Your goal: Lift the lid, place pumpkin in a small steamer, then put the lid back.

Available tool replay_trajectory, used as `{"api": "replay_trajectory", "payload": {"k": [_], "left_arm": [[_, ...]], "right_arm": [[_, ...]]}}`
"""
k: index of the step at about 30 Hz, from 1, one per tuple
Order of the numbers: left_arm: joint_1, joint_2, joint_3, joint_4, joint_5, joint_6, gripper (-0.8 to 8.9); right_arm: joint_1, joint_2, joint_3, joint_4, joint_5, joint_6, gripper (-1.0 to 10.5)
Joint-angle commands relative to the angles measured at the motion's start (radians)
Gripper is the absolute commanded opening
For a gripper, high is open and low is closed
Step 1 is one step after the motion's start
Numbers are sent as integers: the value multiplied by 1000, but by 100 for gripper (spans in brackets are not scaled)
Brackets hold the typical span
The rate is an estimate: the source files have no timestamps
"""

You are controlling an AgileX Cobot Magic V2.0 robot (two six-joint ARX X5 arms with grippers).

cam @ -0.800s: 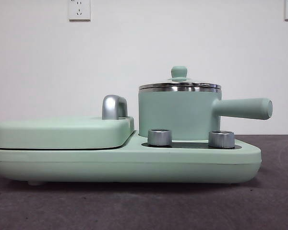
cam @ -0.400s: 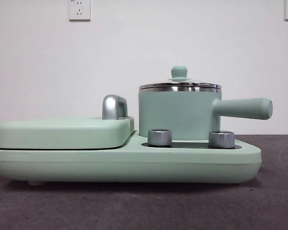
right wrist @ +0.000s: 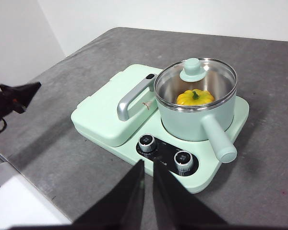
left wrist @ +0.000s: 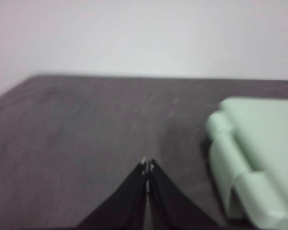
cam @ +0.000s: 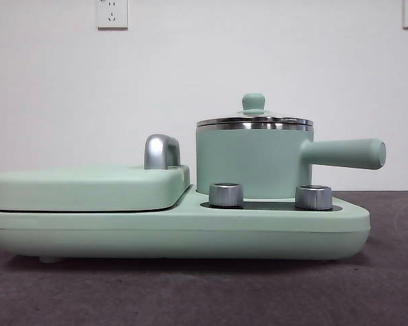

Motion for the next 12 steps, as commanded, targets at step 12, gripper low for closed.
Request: {"api": "replay_trajectory", "payload": {"k": [12], "left_arm": [[38,-3,-20,-94,-8,6,7]], "right_arm": [[5,5,10,11,-1,-11,25]]}}
